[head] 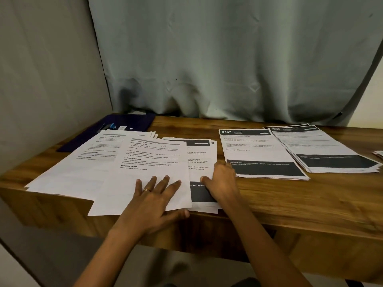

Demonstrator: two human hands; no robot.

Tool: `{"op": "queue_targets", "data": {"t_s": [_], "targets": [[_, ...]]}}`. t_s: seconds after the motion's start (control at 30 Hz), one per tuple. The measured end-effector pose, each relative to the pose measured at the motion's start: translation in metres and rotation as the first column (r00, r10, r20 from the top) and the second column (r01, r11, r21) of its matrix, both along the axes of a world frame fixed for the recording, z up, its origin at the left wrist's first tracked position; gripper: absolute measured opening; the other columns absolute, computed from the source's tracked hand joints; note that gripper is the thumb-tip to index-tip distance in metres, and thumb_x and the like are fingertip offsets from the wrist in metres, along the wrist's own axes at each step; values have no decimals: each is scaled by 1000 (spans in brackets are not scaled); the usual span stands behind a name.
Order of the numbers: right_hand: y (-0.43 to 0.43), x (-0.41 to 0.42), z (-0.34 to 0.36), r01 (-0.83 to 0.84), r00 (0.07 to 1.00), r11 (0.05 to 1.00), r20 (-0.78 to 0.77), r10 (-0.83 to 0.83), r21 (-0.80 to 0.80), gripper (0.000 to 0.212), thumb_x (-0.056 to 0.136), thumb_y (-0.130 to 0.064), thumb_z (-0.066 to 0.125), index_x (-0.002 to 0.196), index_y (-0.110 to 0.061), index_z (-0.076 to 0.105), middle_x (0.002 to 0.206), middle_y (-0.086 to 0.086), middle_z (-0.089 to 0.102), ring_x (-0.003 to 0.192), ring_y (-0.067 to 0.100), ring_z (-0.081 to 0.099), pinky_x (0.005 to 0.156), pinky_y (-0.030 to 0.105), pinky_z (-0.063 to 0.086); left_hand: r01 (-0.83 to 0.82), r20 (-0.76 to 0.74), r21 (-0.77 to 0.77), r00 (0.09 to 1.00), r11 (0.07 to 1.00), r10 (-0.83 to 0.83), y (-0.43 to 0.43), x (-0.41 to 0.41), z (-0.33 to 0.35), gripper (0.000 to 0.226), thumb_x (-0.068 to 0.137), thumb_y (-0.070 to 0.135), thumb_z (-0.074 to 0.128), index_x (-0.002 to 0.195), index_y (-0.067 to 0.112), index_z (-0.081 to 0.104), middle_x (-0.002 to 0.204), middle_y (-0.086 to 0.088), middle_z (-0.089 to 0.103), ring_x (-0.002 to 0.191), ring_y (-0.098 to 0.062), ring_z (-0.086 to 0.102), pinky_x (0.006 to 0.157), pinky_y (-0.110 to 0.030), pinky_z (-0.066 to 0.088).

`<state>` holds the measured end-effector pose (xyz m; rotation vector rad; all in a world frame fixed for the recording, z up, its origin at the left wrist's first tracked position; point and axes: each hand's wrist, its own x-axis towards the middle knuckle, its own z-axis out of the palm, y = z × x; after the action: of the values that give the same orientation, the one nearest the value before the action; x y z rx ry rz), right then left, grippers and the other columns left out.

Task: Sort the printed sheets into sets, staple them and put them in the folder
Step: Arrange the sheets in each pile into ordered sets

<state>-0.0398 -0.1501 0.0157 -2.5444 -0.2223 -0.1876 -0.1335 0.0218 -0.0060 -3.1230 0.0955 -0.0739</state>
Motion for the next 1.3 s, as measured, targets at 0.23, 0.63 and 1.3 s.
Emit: {"op": "queue_targets", "data": {"t_s": [0.23,0.63,1.3], "targets": [[-2,1,5,14,1000,977,-5,-13,214,44,84,-4,70,122,-4,49,125,9,57,112,22,58,74,20,47,-6,-9,-3,1000,1000,6,2,3,0,121,41,93,-27,149,43,-8,160,6,-8,148,-27,-3,112,-48,-13],[-11,-1,25,117,969,982,200,-146,151,20,95,-25,57,101,-9,66,97,7,68,81,20,64,64,27,50,-8,-18,-23,1000,1000,8,7,0,2,113,50,93,-16,150,42,-4,161,4,-5,148,-28,-2,115,-52,-7],[-20,9,71,4,925,834,315,-213,551,22,96,-13,53,111,0,62,115,13,65,100,24,62,71,16,39,240,751,-338,652,910,107,-5,-26,16,82,70,84,47,115,15,46,125,-1,36,113,-11,39,88,-26,47]]}}
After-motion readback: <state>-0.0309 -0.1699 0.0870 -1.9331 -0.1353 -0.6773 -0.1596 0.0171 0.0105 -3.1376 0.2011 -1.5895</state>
